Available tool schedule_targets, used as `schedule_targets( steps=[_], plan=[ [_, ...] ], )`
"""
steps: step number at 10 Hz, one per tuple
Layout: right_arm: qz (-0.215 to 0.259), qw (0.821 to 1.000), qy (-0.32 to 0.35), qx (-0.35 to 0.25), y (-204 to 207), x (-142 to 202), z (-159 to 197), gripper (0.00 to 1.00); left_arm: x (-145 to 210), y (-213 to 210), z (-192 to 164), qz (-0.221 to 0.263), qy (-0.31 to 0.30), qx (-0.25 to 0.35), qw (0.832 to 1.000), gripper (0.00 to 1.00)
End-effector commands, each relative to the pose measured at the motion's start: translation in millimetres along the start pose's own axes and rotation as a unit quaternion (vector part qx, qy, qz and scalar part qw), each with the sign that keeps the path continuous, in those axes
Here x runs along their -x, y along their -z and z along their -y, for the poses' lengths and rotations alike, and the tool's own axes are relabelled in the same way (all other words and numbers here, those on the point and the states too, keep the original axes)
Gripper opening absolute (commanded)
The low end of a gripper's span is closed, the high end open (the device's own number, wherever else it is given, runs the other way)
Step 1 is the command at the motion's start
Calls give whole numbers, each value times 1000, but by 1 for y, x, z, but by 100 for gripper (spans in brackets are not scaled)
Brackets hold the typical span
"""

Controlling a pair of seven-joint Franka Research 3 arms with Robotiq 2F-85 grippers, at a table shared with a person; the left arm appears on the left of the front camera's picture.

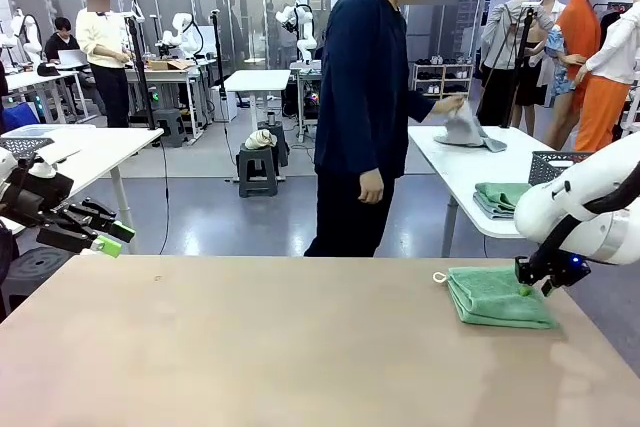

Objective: Fold the towels and place them in the basket.
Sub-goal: Place the folded Towel with hook on the right side of the table.

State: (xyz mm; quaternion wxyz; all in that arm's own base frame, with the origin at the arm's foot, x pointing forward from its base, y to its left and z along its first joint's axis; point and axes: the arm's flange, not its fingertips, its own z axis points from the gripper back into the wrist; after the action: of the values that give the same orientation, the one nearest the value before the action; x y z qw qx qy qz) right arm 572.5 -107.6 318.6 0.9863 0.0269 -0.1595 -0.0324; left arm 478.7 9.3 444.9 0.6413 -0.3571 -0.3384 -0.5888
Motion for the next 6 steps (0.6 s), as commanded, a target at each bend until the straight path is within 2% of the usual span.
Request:
schedule_targets(
  steps=[1, 2, 4, 6],
  plan=[
    [33, 999, -1, 31, -75, 29, -7, 67, -1, -2, 0, 4, 5, 4, 1000, 56],
    [44, 998, 7, 34, -123, 47, -17, 100, -1, -2, 0, 4, 5, 4, 1000, 56],
    [59, 997, 30, 37, -232, 108, -40, 100, -1, -2, 0, 4, 5, 4, 1000, 56],
    [92, 995, 20, -24, -326, 178, -72, 100, -1, -2, 0, 4, 5, 4, 1000, 56]
  ],
)
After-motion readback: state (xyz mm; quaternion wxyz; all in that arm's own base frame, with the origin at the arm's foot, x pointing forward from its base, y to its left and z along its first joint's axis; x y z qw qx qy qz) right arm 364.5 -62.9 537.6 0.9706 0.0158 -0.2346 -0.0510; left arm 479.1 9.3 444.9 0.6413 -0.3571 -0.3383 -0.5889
